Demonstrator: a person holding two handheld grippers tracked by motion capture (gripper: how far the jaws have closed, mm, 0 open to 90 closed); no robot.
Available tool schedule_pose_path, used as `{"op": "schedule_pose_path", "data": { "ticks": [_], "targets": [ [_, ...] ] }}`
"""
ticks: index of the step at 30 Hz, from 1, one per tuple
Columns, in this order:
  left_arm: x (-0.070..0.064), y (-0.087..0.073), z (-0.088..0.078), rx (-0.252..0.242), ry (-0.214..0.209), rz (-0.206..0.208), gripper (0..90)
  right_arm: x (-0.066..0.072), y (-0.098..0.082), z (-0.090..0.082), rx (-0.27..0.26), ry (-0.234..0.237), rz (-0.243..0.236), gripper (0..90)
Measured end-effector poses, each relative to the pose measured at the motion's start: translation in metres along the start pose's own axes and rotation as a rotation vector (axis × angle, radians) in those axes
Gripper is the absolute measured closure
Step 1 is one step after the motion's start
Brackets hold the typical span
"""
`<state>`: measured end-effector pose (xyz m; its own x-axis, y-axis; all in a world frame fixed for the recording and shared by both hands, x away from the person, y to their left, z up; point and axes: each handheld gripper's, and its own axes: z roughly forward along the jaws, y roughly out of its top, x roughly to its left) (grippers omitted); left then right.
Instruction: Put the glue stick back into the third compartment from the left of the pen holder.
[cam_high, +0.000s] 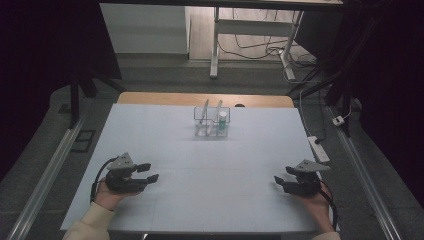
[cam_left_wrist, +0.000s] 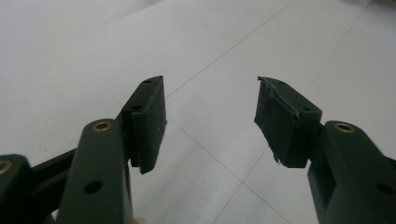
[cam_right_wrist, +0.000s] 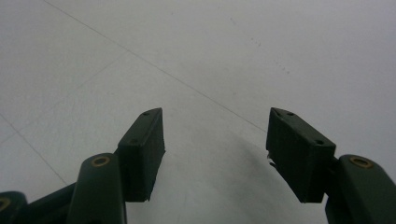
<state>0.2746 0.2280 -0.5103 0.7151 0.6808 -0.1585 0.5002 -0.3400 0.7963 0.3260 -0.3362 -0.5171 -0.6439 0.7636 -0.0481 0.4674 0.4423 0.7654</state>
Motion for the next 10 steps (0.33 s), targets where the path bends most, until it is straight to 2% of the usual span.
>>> {"op": "schedule_pose_path", "data": {
  "ticks": [10],
  "targets": [
    [0.0001, -0.0024, 0.0012, 0.007, 0.001, 0.001, 41.2, 0.0006, 0.0001, -0.0005, -0.002, -0.002, -0.003, 36.3]
  ]
}}
